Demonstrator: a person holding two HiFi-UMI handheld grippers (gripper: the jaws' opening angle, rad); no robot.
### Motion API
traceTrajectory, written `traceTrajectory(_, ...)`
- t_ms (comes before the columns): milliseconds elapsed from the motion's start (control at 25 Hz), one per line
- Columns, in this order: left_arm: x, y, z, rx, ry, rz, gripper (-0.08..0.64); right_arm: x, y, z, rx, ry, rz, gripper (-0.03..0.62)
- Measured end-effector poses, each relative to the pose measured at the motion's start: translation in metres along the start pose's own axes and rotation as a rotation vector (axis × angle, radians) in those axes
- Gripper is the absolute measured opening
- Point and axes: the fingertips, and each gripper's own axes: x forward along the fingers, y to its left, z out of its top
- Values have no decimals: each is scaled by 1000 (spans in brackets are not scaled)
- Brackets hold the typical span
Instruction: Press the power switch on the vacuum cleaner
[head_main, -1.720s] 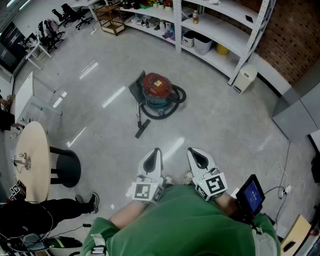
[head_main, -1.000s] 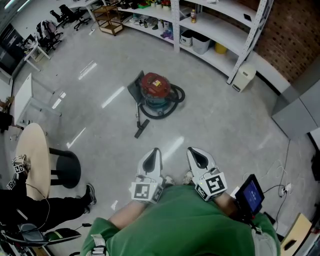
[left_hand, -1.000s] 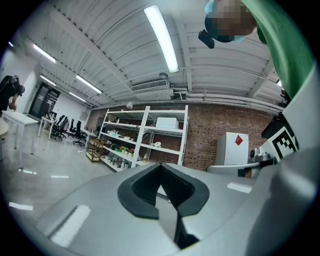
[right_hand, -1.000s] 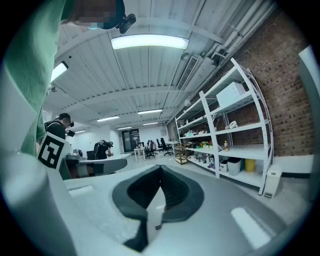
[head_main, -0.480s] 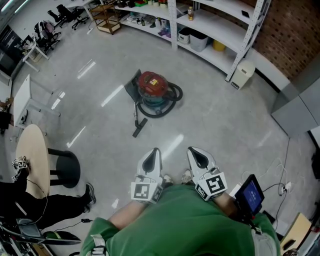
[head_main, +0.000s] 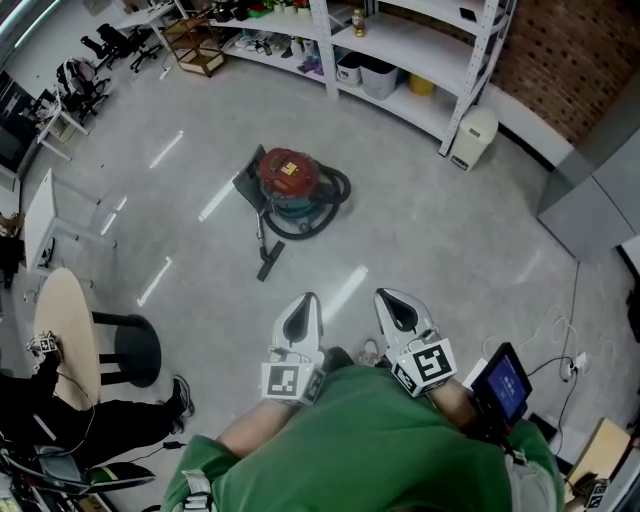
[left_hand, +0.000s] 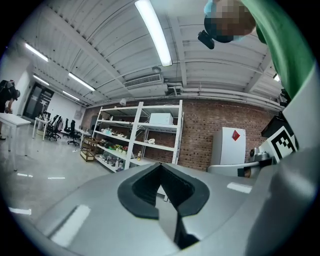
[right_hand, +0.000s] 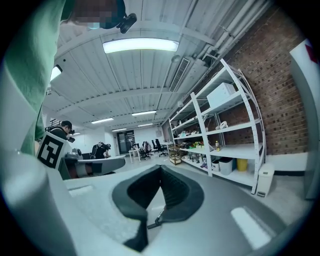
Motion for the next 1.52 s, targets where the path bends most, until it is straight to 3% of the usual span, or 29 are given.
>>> traceTrajectory(520, 54, -24, -13, -1, 25, -81, 8, -6, -57, -1, 16, -12, -103, 0)
traceTrajectory(920, 143, -30, -12, -17, 30, -143, 8, 33, -124, 13, 27, -5, -160, 0)
traceTrajectory(1520, 261, 35, -1, -77, -7, -94, 8, 144, -189, 53, -52, 33, -141, 0)
